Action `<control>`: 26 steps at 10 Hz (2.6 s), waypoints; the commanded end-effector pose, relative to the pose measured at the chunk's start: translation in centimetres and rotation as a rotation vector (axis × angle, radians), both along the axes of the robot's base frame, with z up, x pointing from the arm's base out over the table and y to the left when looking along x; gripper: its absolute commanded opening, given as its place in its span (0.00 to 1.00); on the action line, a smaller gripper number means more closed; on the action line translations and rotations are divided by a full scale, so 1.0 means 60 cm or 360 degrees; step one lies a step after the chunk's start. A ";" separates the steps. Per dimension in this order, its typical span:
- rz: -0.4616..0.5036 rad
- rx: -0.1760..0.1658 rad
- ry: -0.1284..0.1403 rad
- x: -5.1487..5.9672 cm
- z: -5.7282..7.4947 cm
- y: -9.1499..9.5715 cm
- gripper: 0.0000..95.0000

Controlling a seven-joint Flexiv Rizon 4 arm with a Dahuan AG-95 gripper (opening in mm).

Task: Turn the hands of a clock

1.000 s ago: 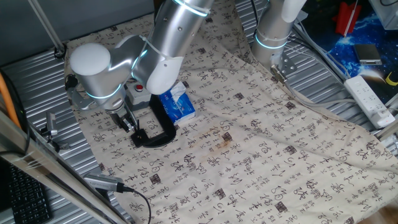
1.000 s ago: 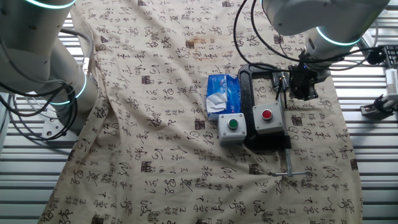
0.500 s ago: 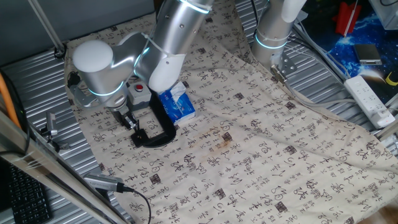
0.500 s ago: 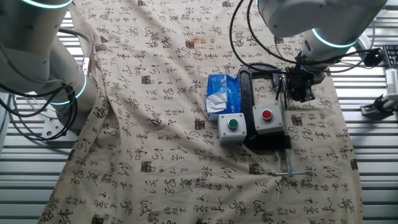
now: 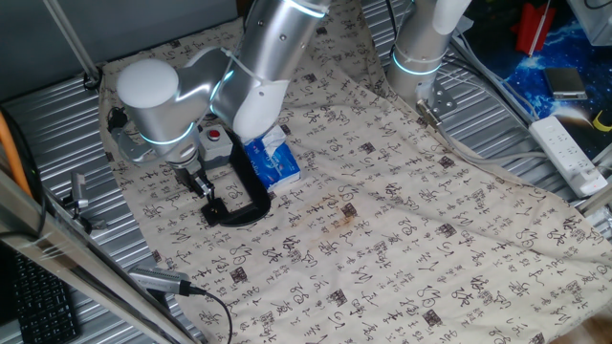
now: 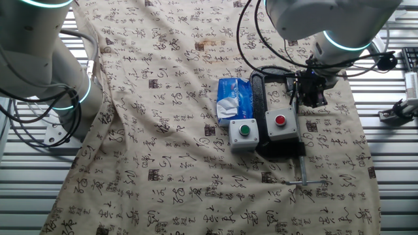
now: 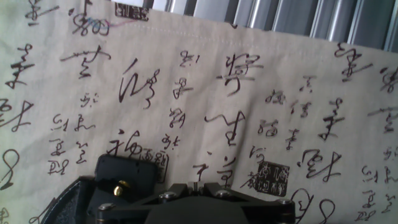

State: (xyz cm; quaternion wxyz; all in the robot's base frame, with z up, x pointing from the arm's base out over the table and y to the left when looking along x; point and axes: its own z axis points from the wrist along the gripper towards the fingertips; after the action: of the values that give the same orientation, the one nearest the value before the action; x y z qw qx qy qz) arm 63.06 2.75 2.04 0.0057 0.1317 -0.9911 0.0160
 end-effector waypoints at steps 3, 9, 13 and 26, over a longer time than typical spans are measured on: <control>-0.0004 0.0001 0.0000 -0.002 0.000 0.000 0.00; -0.0005 0.0005 -0.0005 -0.002 0.000 0.000 0.00; -0.0005 0.0004 -0.0006 -0.002 -0.001 0.000 0.00; -0.0008 0.0044 -0.0001 0.078 0.015 0.031 0.00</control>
State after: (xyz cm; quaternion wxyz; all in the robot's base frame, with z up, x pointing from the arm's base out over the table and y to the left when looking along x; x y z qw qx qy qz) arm 68.18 4.98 3.05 0.0037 0.1278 -0.9918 0.0006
